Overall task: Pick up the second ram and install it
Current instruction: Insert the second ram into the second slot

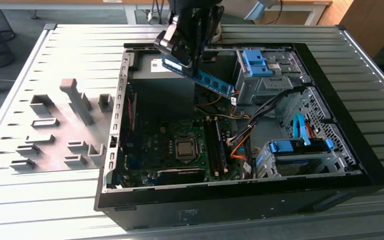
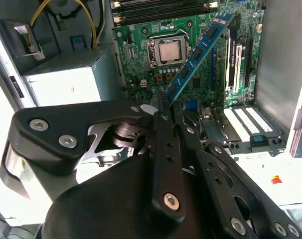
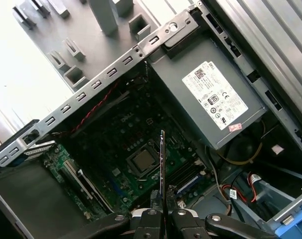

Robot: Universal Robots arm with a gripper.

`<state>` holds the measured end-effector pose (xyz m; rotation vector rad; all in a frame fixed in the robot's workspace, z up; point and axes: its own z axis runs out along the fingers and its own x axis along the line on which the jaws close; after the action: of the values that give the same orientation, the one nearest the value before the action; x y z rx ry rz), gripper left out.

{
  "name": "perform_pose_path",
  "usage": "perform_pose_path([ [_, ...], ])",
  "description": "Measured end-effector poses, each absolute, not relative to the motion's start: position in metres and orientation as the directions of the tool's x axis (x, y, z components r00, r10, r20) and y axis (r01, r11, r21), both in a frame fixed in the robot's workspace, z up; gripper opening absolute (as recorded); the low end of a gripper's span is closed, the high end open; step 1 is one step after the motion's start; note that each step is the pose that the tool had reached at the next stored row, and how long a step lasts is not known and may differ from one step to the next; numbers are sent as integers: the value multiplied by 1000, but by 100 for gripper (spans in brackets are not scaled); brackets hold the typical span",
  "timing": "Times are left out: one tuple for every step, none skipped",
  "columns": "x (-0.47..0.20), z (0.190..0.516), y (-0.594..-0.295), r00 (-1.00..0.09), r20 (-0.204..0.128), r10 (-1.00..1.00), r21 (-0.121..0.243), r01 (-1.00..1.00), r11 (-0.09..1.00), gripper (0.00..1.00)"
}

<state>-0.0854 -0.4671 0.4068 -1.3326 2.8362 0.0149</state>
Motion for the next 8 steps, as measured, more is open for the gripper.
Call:
perform_pose_path([
  [-85,407,-467,-646,-11,-763,5,-763,646,14],
  [-85,407,-467,-654,-10,-756,5,-756,654,14],
  [-85,407,-467,-662,-10,-749,4,-749,662,14],
  [-85,407,-467,-670,-10,-743,4,-743,670,14],
  [-85,407,-467,-678,-10,-735,4,-735,678,14],
  [-85,407,-467,-687,-9,-726,4,-726,687,14],
  [-86,406,-467,-698,-9,-716,3,-716,698,14],
  [-86,406,-467,-708,-9,-706,3,-706,708,14],
])
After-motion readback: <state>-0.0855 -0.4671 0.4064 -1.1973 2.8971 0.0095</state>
